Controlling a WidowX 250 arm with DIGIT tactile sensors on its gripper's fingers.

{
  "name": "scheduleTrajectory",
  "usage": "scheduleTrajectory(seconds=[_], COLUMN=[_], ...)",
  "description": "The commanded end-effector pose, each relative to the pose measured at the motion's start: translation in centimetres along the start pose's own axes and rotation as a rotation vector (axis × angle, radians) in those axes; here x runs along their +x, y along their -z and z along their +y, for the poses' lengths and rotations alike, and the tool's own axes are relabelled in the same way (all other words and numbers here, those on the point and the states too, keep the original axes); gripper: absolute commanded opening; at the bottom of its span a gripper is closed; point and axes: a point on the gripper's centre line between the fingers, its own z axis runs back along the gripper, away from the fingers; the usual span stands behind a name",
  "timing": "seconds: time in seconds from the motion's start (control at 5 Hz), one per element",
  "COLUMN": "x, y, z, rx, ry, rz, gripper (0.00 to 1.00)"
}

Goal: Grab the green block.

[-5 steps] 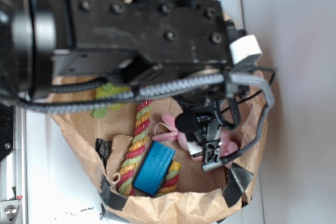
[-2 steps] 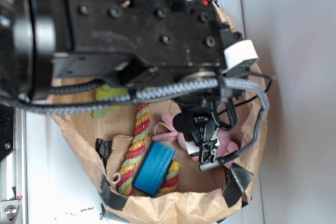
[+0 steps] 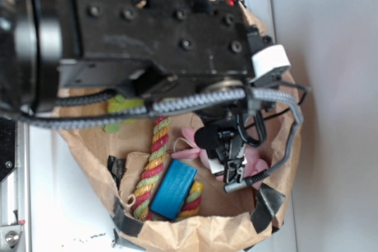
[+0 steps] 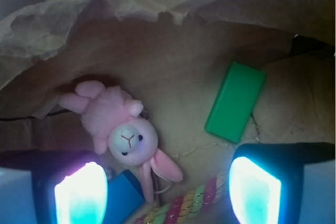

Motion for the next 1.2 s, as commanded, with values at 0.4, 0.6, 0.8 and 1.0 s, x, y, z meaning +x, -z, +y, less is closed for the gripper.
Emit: scheduleTrajectory(seconds=[0.4, 0.6, 0.8, 1.0], x=[3.2, 2.6, 2.2, 1.5], y=[-1.5, -3.1, -4.6, -6.3], z=[1.4, 1.4, 1.2, 1.2], rx=[-0.055, -0.091, -0.112, -0.124], ry=[-0.082, -0.08, -0.084, -0.087], rz=[-0.078, -0.064, -0.068, -0.051], gripper=[1.0, 1.0, 1.0, 1.0])
